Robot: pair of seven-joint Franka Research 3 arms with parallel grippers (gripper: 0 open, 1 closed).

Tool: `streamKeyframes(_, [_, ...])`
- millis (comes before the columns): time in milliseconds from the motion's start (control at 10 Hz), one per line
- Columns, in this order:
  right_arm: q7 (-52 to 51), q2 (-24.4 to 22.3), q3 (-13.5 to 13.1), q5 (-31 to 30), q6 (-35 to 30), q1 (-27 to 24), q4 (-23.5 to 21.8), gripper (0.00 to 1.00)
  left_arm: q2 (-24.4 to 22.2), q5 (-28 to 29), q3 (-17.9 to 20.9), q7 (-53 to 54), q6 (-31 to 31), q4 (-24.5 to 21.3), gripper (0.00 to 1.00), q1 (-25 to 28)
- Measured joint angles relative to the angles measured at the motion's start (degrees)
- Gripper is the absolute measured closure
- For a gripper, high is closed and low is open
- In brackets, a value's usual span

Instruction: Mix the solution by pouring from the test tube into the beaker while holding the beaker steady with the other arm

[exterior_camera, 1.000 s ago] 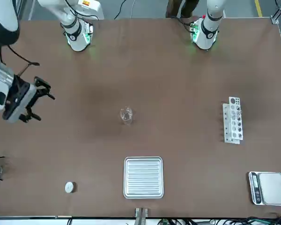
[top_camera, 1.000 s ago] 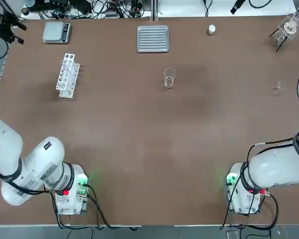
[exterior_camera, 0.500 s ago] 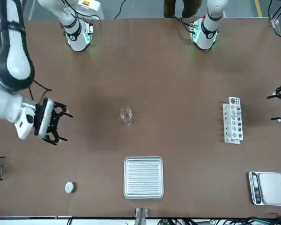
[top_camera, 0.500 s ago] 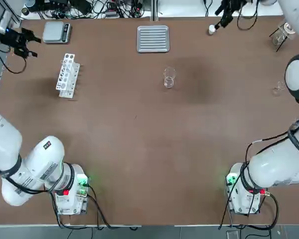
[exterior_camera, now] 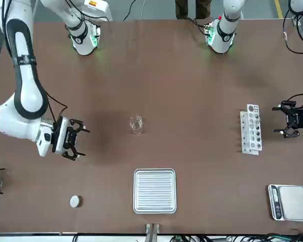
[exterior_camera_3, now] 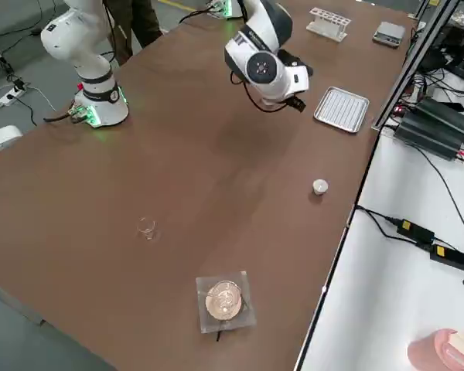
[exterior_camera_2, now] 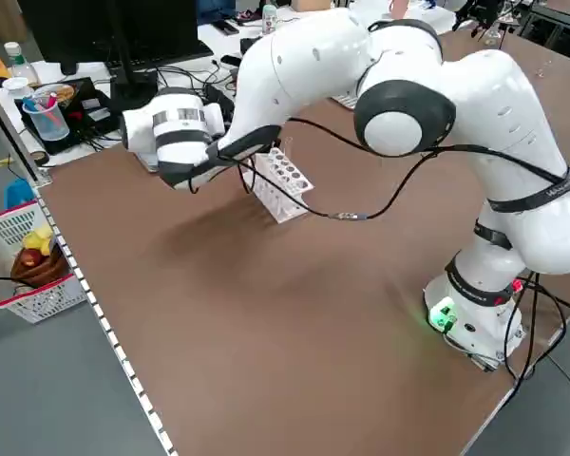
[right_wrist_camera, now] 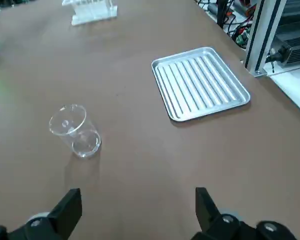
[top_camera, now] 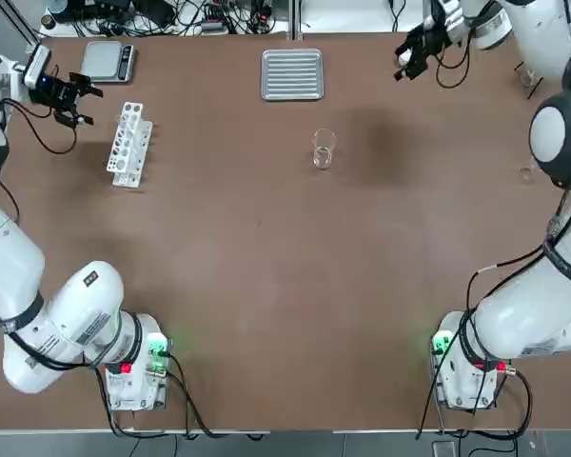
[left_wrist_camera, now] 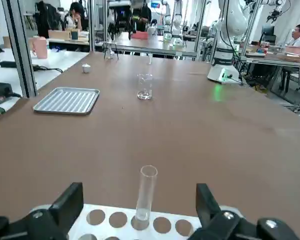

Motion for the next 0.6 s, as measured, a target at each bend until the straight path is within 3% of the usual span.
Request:
streamKeyframes(300, [-7.22, 5.05, 0.25, 10.75, 0.09, 0.34, -1.55, 0.0, 5.88, -4.18, 0.08, 1.29, -0.1, -0.01, 0.04, 0.64])
streamKeyframes(600, [-17.01, 9.93, 1.76, 16.73, 0.04, 0.59, -2.01, 0.0, 9.19, -9.39, -0.02, 1.42, -0.11, 0.11, 0.14, -0.15])
